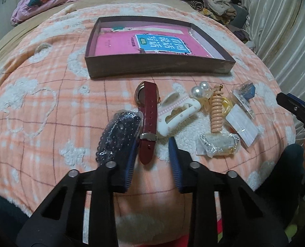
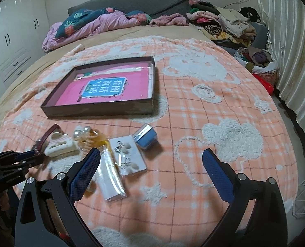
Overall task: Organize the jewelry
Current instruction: 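Grasp the red watch with the left tool while the right tool grasps the blue box, then carry the red watch and blue box into the tray and open both tools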
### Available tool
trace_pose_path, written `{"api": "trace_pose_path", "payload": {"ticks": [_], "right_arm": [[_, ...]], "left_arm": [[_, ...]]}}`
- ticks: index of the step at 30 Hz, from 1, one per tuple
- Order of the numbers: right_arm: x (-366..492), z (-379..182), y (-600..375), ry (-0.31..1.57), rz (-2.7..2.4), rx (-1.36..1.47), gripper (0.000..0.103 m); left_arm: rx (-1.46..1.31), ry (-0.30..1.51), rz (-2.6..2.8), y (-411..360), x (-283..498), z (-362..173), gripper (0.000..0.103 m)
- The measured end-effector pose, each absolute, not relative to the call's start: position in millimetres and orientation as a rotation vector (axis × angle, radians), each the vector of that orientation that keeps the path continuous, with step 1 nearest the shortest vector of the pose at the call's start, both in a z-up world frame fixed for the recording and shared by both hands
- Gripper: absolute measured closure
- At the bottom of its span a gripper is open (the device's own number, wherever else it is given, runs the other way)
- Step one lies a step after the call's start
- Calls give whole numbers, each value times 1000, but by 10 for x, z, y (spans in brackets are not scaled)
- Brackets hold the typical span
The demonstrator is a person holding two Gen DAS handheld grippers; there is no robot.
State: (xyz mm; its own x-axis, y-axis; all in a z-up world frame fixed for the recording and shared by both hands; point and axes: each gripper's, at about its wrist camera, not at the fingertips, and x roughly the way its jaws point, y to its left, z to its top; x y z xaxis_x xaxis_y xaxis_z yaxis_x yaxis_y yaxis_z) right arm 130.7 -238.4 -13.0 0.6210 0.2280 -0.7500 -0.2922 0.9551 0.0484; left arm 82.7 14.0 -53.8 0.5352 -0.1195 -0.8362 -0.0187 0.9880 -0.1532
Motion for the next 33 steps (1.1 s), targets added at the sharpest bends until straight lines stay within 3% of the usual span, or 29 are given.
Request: {"api": "trace_pose_path", "payload": {"ticks": [2, 16, 21, 26, 33], "right_arm": [[1371, -179, -2385, 865, 298, -83, 4], [1714, -451, -2284, 916, 364, -78, 6], [1913, -573, -2291, 951, 369, -31, 21], [1976, -650, -2274, 954, 411, -25, 67], [1923, -507, -2345, 885, 431, -4, 67]], "left_arm": [[-151, 1011, -63, 148, 861, -568, 87], [-111, 982, -85, 109, 942, -563, 93], [-139, 938, -88, 199, 981, -399, 94], [-174, 902, -90, 293, 1057, -240, 94], [-195, 872, -86, 382, 1154, -108, 94]]}}
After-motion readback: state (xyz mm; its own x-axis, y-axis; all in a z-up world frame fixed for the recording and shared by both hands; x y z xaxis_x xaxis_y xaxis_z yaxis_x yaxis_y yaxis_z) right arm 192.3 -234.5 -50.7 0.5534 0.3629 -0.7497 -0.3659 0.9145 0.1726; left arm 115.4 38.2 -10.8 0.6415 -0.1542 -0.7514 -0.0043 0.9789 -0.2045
